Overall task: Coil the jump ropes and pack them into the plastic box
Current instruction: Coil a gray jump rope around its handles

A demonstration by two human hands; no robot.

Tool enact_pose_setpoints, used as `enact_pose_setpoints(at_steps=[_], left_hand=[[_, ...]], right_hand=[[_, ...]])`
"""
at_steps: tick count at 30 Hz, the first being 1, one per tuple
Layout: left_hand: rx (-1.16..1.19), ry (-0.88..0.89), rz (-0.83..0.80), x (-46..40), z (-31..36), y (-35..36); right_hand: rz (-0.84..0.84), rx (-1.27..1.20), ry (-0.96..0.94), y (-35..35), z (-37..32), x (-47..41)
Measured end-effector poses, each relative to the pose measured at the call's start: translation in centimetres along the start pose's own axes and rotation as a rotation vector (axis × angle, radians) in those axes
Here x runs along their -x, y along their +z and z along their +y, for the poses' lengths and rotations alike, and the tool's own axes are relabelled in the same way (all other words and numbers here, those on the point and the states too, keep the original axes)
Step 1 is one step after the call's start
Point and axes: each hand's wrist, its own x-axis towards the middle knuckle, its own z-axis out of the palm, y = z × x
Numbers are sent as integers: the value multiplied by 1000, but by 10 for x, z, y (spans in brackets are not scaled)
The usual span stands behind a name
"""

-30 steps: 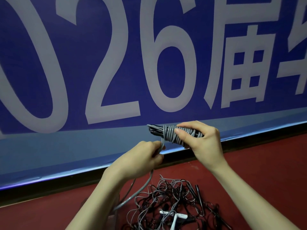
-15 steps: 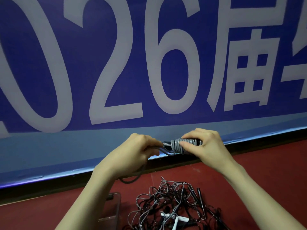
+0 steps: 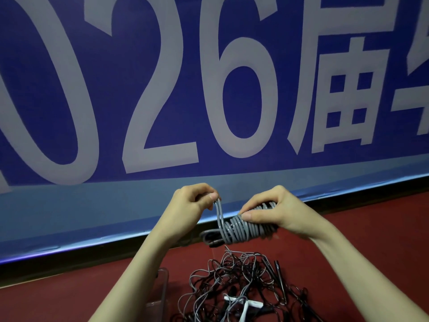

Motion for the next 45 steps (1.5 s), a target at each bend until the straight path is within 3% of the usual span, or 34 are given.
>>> enact_pose_setpoints(at_steps=[3, 7, 13, 19, 22, 27, 30, 38, 45], left_hand=[[118, -45, -50, -2, 0, 1], [473, -128, -144, -4, 6, 6], [822, -269, -192, -6, -2, 17], [981, -292, -404, -2, -4, 29], [876, -282, -463, 0, -1, 22], [296, -222, -471, 6, 6, 20], [130, -191, -427, 10, 4, 28], [100, -87, -105, 3, 15, 32], [-131, 386, 342, 1, 9, 46]], right_hand=[[-6, -107, -22, -2, -2, 2], [19, -381, -27, 0, -3, 1], [248, -555, -48, 0, 0, -4], [444, -621, -45, 9, 7, -10], [534, -626, -37, 13, 8, -11], [743, -610, 14, 4, 14, -15], [851, -547, 11, -12, 21, -14], [955, -417, -41, -22, 32, -15], [967, -211, -51, -23, 35, -12]])
